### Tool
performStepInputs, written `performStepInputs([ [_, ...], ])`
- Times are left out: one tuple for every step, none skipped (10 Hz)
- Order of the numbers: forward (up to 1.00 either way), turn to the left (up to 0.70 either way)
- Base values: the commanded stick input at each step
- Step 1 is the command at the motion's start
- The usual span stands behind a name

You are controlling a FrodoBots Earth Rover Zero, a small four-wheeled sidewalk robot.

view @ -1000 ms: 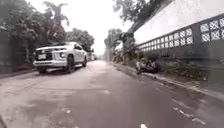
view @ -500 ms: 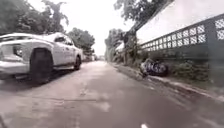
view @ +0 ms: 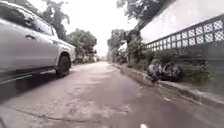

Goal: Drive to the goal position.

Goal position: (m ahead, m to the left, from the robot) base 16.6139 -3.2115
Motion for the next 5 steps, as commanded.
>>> performStepInputs([
  [1.0, 0.0],
  [1.0, 0.0],
  [1.0, 0.0],
  [1.0, 0.0],
  [1.0, 0.0],
])
